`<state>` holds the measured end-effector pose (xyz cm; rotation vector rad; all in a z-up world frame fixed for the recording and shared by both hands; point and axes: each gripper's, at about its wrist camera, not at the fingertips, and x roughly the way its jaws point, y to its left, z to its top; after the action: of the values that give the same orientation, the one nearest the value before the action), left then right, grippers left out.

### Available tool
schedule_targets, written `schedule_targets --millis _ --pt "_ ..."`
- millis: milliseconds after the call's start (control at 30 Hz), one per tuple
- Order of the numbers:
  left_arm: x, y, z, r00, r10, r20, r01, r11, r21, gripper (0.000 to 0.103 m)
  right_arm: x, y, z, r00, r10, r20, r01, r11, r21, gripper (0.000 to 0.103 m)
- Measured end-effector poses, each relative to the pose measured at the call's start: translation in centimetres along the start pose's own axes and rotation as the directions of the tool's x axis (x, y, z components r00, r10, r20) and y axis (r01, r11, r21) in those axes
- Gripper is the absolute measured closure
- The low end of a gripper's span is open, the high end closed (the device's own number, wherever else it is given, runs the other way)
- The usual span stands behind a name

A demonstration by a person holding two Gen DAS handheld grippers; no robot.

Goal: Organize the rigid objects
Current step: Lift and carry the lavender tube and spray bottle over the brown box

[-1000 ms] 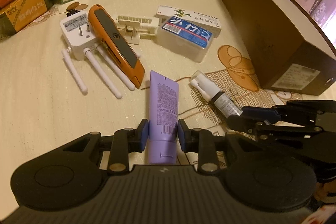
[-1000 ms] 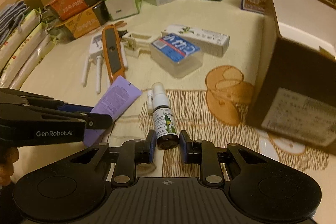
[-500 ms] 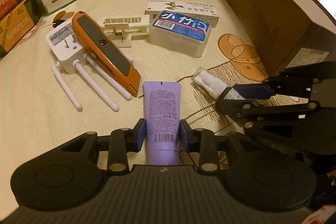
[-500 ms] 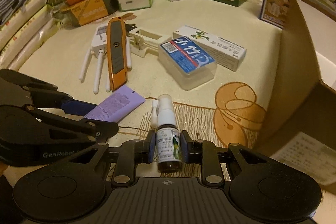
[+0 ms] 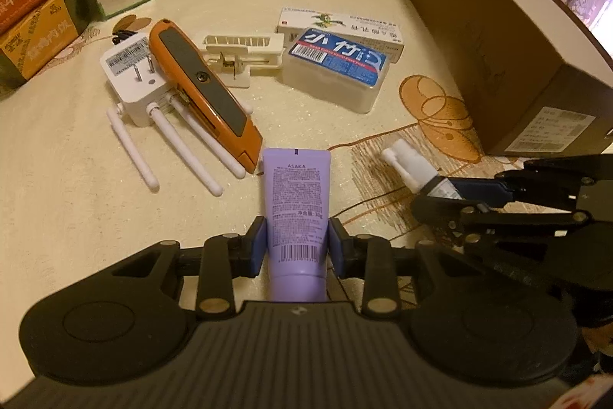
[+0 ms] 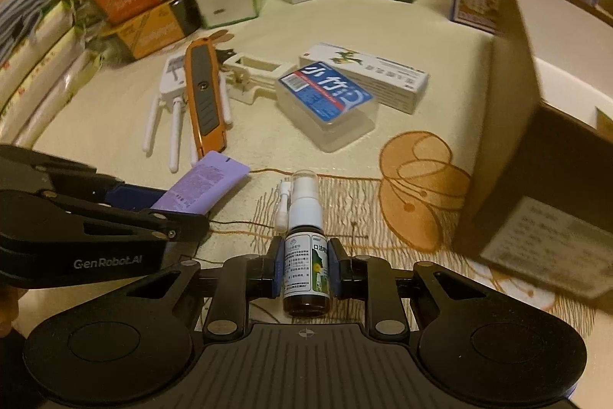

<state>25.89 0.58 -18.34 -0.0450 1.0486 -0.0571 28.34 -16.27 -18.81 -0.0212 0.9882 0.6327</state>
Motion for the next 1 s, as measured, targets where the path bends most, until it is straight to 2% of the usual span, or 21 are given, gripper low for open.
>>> schedule_targets --millis 433,700,1000 --pt "-5.4 -2.6 2.0 0.993 -0.033 0.110 0.031 0.999 0.017 0.075 -6.7 -1.0 1.2 0.993 0.007 0.120 -0.017 0.996 0.083 0.083" --pt "-8.3 -6.3 5.3 0.978 -0.110 0.179 0.099 0.993 0.067 0.075 -11.6 -3.7 2.5 0.978 -0.049 0.201 0.015 0.986 0.168 0.083" --pt "-8.9 -12.3 9.6 0.953 -0.214 0.213 0.183 0.970 0.157 0.075 -16.5 -9.2 3.7 0.948 -0.172 0.269 0.084 0.947 0.310 0.083"
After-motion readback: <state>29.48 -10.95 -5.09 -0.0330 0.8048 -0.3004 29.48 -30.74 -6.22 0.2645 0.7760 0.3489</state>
